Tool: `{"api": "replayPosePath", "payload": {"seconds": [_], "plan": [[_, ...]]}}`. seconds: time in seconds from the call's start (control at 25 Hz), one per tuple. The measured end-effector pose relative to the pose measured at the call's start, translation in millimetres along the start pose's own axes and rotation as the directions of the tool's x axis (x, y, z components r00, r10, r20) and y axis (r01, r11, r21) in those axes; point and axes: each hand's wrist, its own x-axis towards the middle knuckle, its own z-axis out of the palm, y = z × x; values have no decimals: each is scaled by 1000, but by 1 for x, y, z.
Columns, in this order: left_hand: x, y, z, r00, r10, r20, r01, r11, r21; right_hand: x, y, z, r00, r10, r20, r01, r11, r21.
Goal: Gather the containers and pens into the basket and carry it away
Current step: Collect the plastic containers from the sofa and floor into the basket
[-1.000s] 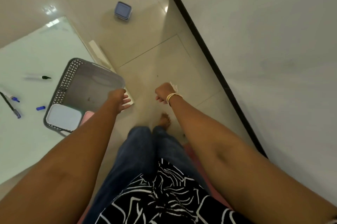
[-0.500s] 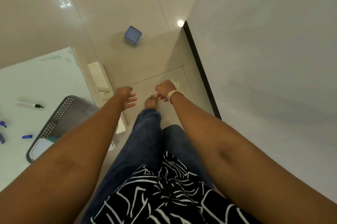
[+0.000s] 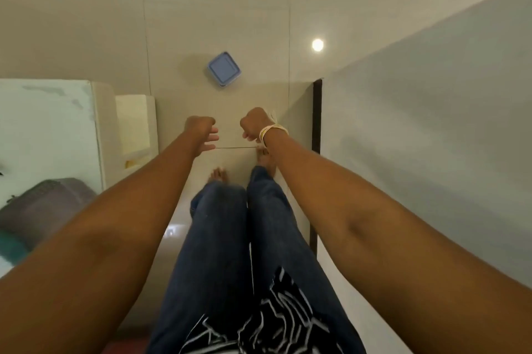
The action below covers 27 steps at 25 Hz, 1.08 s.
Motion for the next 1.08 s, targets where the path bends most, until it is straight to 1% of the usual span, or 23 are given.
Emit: {"api": "replayPosePath", "payload": {"seconds": [0.08, 0.2, 0.32, 0.36, 0.44, 0.52, 0.56, 0.64, 0.68, 0.72, 0.8, 0.84, 0.88, 0.92, 0.96, 1.0, 1.08], "plan": [[57, 3, 17, 1000, -24, -17, 24, 1000, 7, 65, -2, -1, 1000, -1, 10, 1, 999, -49], [150, 4, 38, 999, -25, -28, 25, 1000, 5, 162, 0, 5, 1000, 14, 13, -13, 998, -58], [259, -2, 45, 997, 10, -72, -5, 998, 69, 273, 4, 22, 999, 33, -37, -34, 999, -11], [297, -8, 43, 996, 32, -86, -21, 993, 119, 306, 4, 29, 998, 41, -51, -40, 999, 21], [366, -21, 35, 985, 101, -141, -57, 956, 289, 365, -1, 38, 995, 4, -103, 7, 995, 103], [413, -36, 28, 961, 194, -195, -76, 867, 492, 408, -10, 37, 989, -28, -144, 54, 982, 182], [434, -44, 26, 955, 216, -201, -65, 819, 571, 428, -13, 37, 987, -42, -155, 71, 980, 188], [461, -57, 26, 970, 173, -169, -22, 759, 651, 458, -13, 42, 982, -58, -182, 77, 992, 102], [469, -63, 27, 981, 131, -142, -4, 747, 665, 468, -12, 47, 978, -54, -203, 68, 996, 61], [472, -66, 28, 987, 100, -122, 8, 743, 669, 473, -11, 52, 975, -42, -218, 57, 997, 61], [467, -65, 26, 991, 97, -97, -12, 769, 640, 469, -6, 62, 977, 19, -212, 17, 986, 165], [460, -62, 25, 991, 101, -83, -34, 813, 582, 461, -2, 65, 977, 59, -204, -12, 974, 224], [449, -59, 22, 994, 81, -72, -38, 884, 465, 449, 2, 68, 975, 93, -200, -37, 962, 269], [430, -57, 18, 997, 32, -69, -9, 953, 304, 430, 5, 70, 975, 113, -194, -52, 954, 294], [405, -54, 14, 997, -20, -69, 30, 988, 149, 406, 6, 72, 977, 116, -180, -55, 948, 314], [374, -50, 10, 996, -52, -74, 54, 998, 29, 377, 5, 72, 981, 109, -162, -50, 942, 331], [297, -42, 3, 994, -71, -87, 62, 993, -100, 303, 2, 68, 988, 91, -128, -40, 933, 358]]}}
